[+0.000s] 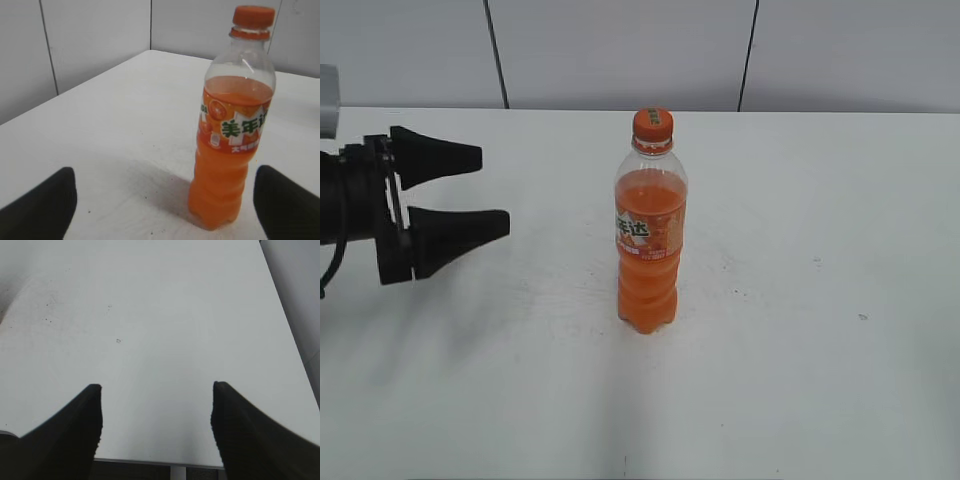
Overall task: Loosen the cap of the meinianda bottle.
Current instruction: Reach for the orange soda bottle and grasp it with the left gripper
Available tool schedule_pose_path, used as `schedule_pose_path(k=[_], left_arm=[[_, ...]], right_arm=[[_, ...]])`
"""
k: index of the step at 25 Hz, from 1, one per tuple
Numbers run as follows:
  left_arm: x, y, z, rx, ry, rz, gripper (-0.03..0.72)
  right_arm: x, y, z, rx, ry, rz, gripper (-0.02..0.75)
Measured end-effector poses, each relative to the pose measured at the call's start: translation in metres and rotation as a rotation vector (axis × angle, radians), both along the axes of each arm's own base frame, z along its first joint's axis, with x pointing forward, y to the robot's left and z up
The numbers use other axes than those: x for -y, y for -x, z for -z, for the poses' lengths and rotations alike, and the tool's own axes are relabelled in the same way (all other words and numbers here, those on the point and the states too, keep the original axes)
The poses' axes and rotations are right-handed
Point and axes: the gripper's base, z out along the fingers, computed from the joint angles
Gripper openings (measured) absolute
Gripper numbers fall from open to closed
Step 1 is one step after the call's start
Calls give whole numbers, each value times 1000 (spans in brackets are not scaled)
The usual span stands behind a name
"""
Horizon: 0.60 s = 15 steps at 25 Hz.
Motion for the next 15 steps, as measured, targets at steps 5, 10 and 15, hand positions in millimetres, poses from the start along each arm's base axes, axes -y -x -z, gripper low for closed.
schedule_pose_path(k=[5,10,15], left_arm=[[11,-7,21,-16,-68,146,656],[31,-26,35,-13,-78,233,636],[63,-35,48,-7,-79,332,611]], right_arm=[[0,0,0,0,0,0,514],[0,0,0,0,0,0,514],[0,0,0,0,0,0,514]])
